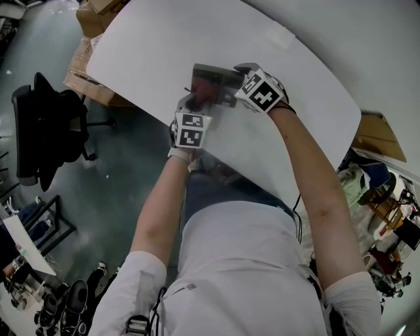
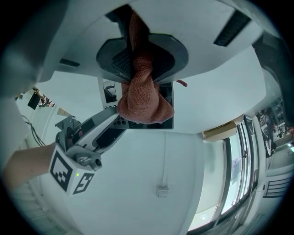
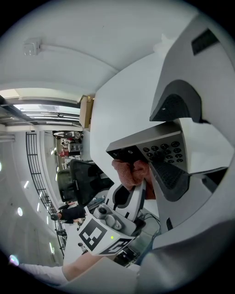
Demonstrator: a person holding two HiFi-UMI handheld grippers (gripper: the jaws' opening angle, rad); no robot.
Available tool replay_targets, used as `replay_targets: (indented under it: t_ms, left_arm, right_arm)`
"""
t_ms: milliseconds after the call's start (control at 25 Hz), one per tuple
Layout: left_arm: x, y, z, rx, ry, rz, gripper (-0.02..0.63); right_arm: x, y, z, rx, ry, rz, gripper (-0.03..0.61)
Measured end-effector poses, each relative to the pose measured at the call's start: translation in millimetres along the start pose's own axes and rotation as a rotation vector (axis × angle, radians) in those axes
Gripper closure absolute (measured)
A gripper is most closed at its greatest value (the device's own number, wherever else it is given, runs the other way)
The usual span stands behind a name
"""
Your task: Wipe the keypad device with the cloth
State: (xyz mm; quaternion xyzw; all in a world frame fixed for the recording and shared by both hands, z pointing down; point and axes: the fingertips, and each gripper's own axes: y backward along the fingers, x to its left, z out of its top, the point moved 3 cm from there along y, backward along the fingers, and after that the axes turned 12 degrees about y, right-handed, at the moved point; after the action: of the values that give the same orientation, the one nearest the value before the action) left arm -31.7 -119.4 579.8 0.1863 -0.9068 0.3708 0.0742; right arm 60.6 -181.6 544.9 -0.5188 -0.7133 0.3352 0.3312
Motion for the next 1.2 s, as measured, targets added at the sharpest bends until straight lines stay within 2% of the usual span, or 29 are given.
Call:
replay_targets:
  t_ms: [280,480,560,760,960,1040,1200]
  left_arm:
    - [0.5,-0.3,-16.0,0.039,0.003,0.008,0.552]
    - [2.3,-1.9,-41.2,0.13,-0.005,0.015,0.551]
    - [2.4,-2.0,-41.8,0.131,-0.014,0.019,0.552]
    - [2.0,-1.5,-41.8,0.105,-0.024,0.034,0.551]
    - [-1.9,9.7,-31.5,0.069,0.047,-0.035,0.551]
    - [-2.4,16.8,-20.8,0.022,0.052,-0.046,0.551]
    - [-11.2,27.8,10.0,-0.099,0.005,-0.055,0.551]
  right_arm:
    - [-1.4,2.1,-0.9,-0.002,-0.001,0.001,0.333]
    - [-0.4,4.9,-2.7,-0.004,-0.011,-0.001,0.333]
    - [0.3,5.2,-2.6,-0.006,-0.013,-0.005,0.333]
    - [1.9,5.1,-4.0,-0.008,-0.023,-0.015,0.333]
    - [3.6,9.3,-5.0,-0.013,-0.034,-0.026,0.333]
    - [5.7,8.9,-4.5,-0.017,-0.038,-0.028,0.333]
    - [14.7,9.4,-3.8,-0.018,-0.051,-0.028,0.333]
